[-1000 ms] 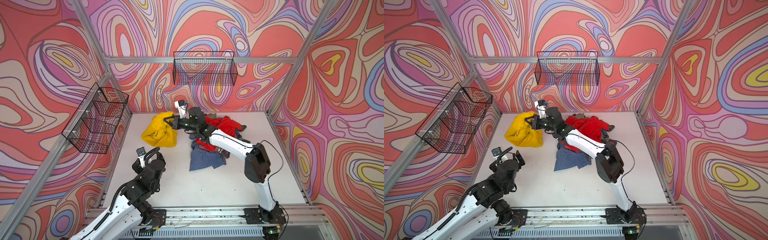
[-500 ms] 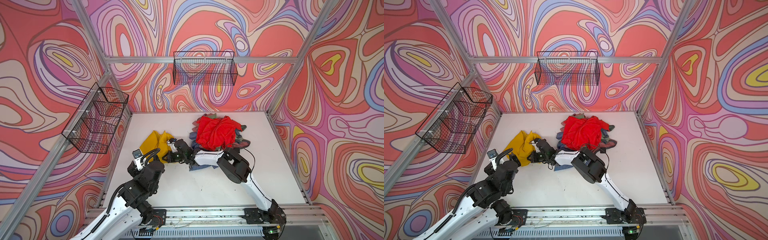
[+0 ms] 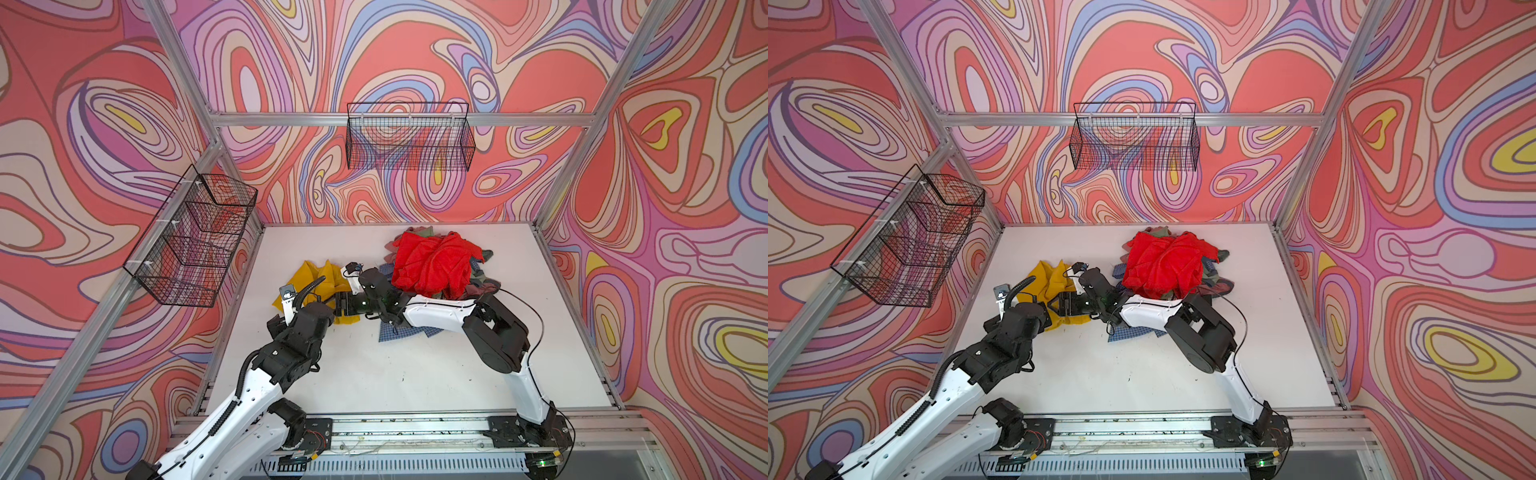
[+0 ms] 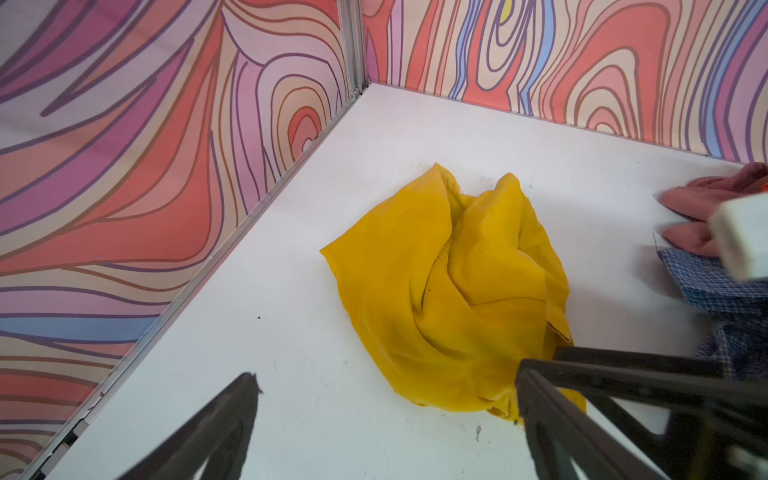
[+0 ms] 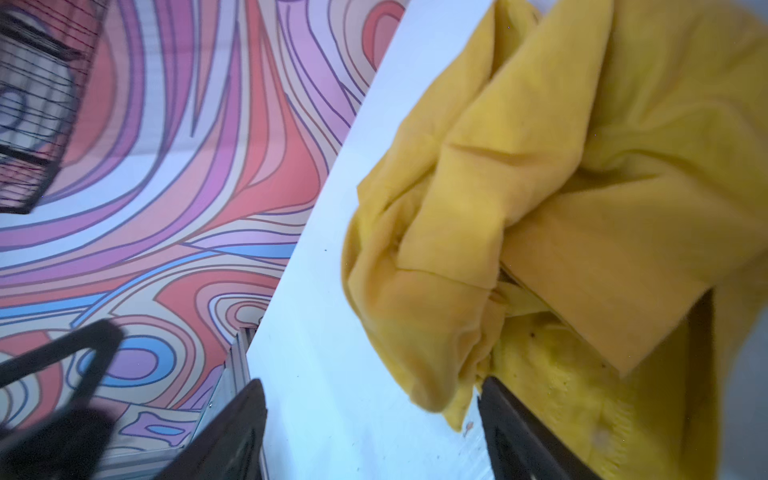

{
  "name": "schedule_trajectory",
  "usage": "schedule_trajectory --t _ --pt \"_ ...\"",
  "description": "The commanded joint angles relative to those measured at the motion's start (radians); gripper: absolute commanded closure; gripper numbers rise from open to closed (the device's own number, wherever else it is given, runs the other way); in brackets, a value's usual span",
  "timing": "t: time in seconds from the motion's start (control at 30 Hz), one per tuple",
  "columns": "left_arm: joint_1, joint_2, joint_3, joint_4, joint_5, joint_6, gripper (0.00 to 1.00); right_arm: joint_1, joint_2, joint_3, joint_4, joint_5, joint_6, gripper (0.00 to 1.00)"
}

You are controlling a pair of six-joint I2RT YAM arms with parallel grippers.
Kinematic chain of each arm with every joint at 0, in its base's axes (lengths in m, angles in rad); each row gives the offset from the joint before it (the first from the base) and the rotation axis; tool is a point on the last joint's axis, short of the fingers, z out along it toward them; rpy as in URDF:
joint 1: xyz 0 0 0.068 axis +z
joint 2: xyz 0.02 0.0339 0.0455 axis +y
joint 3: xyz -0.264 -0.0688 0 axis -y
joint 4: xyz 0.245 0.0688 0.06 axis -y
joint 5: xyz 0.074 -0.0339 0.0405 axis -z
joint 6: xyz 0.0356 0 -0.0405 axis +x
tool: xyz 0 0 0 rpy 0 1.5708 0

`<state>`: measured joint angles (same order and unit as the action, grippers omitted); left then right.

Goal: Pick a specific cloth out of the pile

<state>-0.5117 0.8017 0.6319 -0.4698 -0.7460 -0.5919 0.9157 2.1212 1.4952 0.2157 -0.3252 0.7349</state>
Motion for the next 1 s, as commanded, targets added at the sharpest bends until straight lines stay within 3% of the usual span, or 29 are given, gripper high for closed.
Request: schedule_trajectory --t 0.0,0.17,0.33,0.53,0.97 --pt "0.026 0.038 0.051 0.045 0.104 0.055 0.0 -0.002 -0.096 -0.065 -0.015 0.067 -0.022 0.12" --pt "0.063 0.134 0.099 0.036 0.195 0.113 0.0 -0.002 -0.238 -0.197 -0.067 0.15 -0.069 0.12" --pt "0.066 0.257 0.138 0.051 0.253 0.189 0.0 -0.003 -0.425 -0.322 -0.162 0.306 -0.184 0.1" --pt "0.097 0.415 0.21 0.044 0.354 0.197 0.0 -0.035 -0.621 -0.447 -0.299 0.513 -0.299 0.05" --pt "0.115 0.718 0.338 0.009 0.435 0.265 0.0 -0.236 -1.072 -0.777 -0.376 0.666 -0.36 0.02"
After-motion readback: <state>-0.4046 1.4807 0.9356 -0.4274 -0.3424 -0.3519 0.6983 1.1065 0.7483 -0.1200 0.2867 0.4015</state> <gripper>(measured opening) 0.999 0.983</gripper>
